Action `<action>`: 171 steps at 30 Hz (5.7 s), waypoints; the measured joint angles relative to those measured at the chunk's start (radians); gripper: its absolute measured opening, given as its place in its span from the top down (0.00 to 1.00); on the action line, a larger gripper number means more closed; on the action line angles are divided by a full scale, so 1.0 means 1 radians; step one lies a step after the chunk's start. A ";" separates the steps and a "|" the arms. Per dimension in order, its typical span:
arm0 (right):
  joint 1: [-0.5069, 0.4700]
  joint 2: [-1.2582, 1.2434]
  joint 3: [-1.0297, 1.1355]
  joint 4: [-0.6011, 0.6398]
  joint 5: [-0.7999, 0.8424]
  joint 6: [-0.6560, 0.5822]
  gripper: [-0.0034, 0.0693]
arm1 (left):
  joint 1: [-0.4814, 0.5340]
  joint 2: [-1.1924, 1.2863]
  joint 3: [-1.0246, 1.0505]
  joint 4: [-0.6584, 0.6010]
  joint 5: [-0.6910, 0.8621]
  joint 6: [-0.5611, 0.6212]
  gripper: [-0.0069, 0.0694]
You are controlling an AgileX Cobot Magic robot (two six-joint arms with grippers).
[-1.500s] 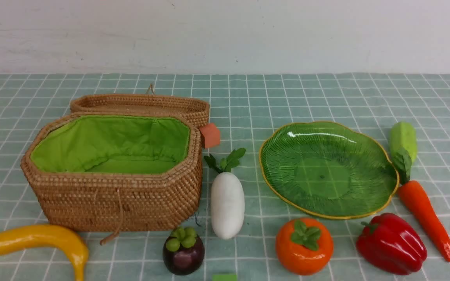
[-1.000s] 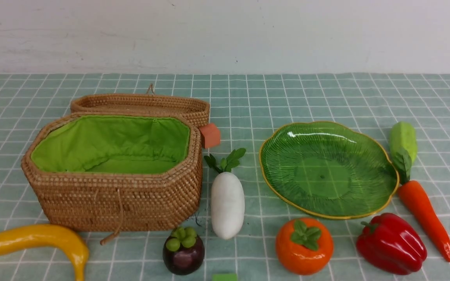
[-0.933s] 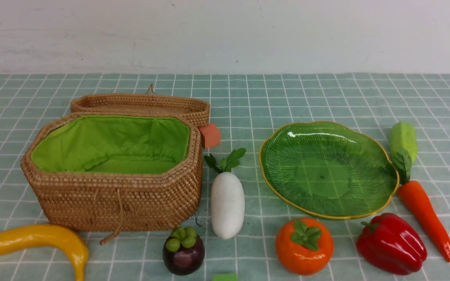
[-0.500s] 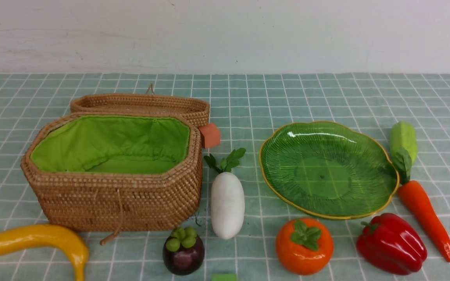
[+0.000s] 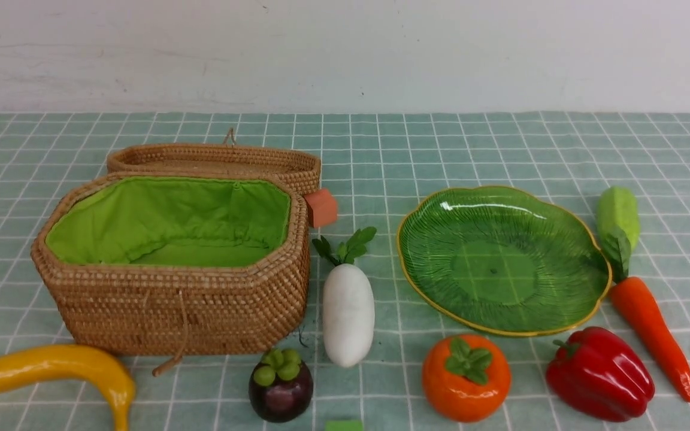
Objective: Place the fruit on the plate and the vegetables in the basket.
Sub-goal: Use the left arm to grab a banana and put it into the right plate
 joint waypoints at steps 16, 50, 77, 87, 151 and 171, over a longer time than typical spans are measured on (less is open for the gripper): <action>0.000 0.000 0.013 0.302 -0.220 0.285 0.63 | 0.000 0.108 -0.291 -0.018 0.375 0.282 0.93; 0.225 0.428 -0.929 0.320 0.865 -0.422 0.97 | 0.236 1.238 -1.032 0.020 1.019 1.351 0.93; 0.359 0.420 -0.932 0.353 0.865 -0.523 0.94 | 0.247 1.659 -0.900 0.346 0.455 1.669 0.13; 0.359 0.420 -0.932 0.386 0.865 -0.523 0.93 | 0.248 1.719 -0.918 0.396 0.409 1.672 0.41; 0.359 0.420 -0.932 0.073 0.721 0.072 0.88 | -0.744 2.226 -2.175 0.553 0.883 0.613 0.51; 0.359 0.420 -0.932 0.067 0.760 0.073 0.86 | -0.713 2.534 -2.516 0.512 0.886 0.613 0.20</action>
